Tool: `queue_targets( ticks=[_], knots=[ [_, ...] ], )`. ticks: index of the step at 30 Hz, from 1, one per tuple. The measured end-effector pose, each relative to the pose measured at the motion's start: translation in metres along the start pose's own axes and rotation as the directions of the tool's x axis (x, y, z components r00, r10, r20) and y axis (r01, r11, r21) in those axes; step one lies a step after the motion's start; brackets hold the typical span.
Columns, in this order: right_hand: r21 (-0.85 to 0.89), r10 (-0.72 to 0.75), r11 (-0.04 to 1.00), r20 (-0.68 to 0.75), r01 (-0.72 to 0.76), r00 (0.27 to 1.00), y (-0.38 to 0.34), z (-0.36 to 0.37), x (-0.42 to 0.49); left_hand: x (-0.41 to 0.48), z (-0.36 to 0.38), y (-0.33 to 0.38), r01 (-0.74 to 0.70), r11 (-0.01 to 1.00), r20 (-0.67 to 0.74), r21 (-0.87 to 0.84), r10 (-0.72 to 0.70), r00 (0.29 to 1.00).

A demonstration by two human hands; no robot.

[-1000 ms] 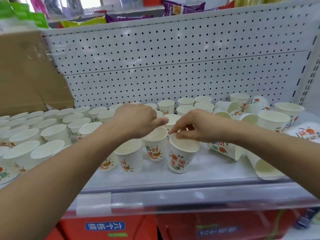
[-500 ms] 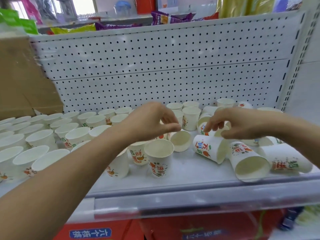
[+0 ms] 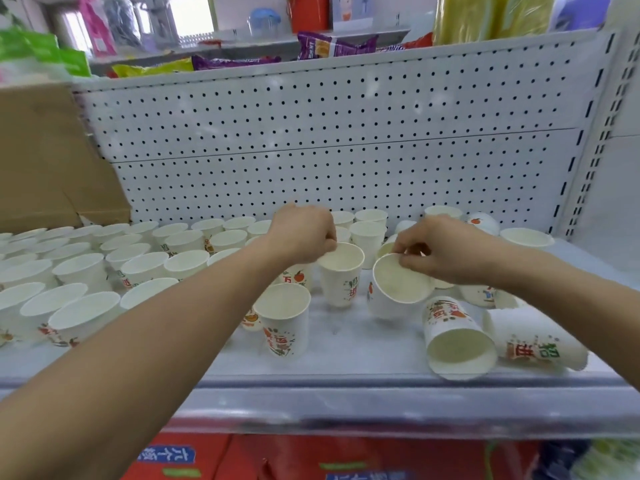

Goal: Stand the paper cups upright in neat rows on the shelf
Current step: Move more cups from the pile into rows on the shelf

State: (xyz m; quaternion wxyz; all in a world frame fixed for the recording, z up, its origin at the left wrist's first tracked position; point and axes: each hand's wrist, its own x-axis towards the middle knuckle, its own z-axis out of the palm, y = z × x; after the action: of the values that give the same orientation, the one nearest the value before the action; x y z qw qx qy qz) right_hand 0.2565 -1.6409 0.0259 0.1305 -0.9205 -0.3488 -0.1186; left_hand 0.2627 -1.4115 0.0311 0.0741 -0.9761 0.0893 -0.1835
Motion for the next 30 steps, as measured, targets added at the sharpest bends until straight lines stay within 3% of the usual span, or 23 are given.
queue_targets(
  ticks=[5,9,12,16,18,22,26,30],
  knots=[
    [-0.001,0.012,1.000,0.170,-0.012,0.985,-0.002,0.004,0.008,-0.006,0.004,0.002,0.064,0.998,0.136,-0.009,-0.062,0.989],
    [0.091,0.017,0.995,0.120,-0.028,0.993,-0.001,0.000,0.000,-0.014,-0.003,-0.002,0.032,0.992,0.083,-0.118,-0.022,0.996],
    [0.129,0.053,0.989,0.117,-0.068,0.992,-0.010,-0.005,-0.011,-0.026,-0.009,-0.005,-0.053,0.980,0.156,-0.190,0.084,0.984],
    [-0.238,0.054,0.971,0.128,-0.022,0.990,-0.028,0.001,-0.013,-0.027,-0.012,0.001,-0.110,0.980,0.265,-0.167,0.152,0.952],
    [-0.300,0.063,0.953,0.097,-0.032,0.993,-0.033,0.002,-0.011,-0.021,-0.015,0.003,-0.117,0.972,0.276,-0.204,0.172,0.946],
    [-0.100,0.106,0.991,0.163,-0.091,0.981,-0.031,-0.001,-0.011,-0.017,-0.020,-0.005,-0.107,0.927,0.373,-0.360,0.247,0.894],
    [0.147,0.041,0.986,0.250,-0.080,0.967,-0.029,-0.001,-0.012,-0.016,-0.022,-0.013,-0.071,0.876,0.441,-0.476,0.308,0.843],
    [0.269,-0.013,0.961,0.259,-0.059,0.966,-0.032,0.005,-0.011,-0.022,-0.027,-0.012,-0.078,0.859,0.449,-0.506,0.340,0.826]
  ],
)
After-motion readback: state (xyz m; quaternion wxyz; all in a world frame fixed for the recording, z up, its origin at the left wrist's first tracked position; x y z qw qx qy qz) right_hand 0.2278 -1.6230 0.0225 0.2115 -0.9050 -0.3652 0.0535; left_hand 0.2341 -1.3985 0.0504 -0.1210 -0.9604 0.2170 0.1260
